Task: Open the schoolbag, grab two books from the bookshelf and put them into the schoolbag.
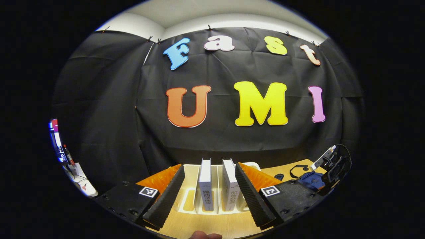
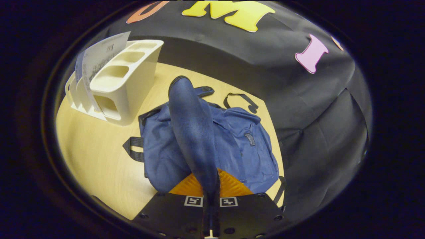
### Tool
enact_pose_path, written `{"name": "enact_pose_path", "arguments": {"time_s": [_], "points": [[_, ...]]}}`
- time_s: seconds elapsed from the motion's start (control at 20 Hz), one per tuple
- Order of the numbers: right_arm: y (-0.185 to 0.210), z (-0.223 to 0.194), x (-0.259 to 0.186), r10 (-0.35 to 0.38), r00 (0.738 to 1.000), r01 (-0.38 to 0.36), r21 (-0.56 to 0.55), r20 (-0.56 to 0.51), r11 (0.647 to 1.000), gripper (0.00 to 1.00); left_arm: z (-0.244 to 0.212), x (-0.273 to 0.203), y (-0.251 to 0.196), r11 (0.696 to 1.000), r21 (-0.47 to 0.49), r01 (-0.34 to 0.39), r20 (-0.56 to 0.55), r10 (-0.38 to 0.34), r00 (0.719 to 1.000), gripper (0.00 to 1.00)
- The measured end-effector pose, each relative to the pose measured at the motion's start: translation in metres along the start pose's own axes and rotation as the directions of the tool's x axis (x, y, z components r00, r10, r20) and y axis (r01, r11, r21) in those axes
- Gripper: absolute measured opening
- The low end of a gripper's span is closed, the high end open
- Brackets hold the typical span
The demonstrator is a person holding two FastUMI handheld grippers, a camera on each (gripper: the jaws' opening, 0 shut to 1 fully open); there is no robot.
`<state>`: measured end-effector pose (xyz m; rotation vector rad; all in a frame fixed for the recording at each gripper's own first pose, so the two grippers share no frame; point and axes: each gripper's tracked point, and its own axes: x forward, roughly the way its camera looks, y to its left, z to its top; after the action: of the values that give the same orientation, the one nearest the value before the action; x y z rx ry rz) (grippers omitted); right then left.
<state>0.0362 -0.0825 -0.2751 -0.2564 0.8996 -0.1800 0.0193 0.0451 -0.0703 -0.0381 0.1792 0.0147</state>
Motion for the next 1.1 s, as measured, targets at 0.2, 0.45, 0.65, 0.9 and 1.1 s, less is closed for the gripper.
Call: {"name": "enact_pose_path", "arguments": {"time_s": [0.2, 0.45, 0.65, 0.9, 1.1], "points": [[-0.039, 0.01, -0.018, 0.05, 0.999, -0.05, 0.004, 0.02, 0.999, 0.04, 0.01, 0.017, -0.011, 0.999, -0.015, 0.03, -0.023, -0.031, 0.999, 0.96], [-0.098, 0.028, -0.029, 0.084, 0.996, -0.086, 0.034, 0.039, 0.996, 0.04, 0.026, 0.043, -0.024, 0.997, 0.024, 0.08, -0.057, -0.078, 0.995, 0.97], [-0.138, 0.035, -0.019, 0.141, 0.99, -0.142, 0.078, 0.023, 0.987, 0.04, 0.024, 0.069, -0.036, 0.992, 0.012, 0.123, -0.15, -0.12, 0.981, 0.97], [-0.164, 0.043, -0.004, 0.247, 0.969, -0.244, 0.142, -0.002, 0.959, 0.03, -0.003, 0.103, -0.047, 0.987, -0.076, 0.142, -0.351, -0.16, 0.922, 0.96], [-0.172, 0.042, 0.007, 0.3, 0.953, -0.293, 0.134, -0.033, 0.947, 0.03, -0.041, 0.116, -0.056, 0.981, -0.107, 0.162, -0.571, -0.194, 0.798, 0.96]]}}
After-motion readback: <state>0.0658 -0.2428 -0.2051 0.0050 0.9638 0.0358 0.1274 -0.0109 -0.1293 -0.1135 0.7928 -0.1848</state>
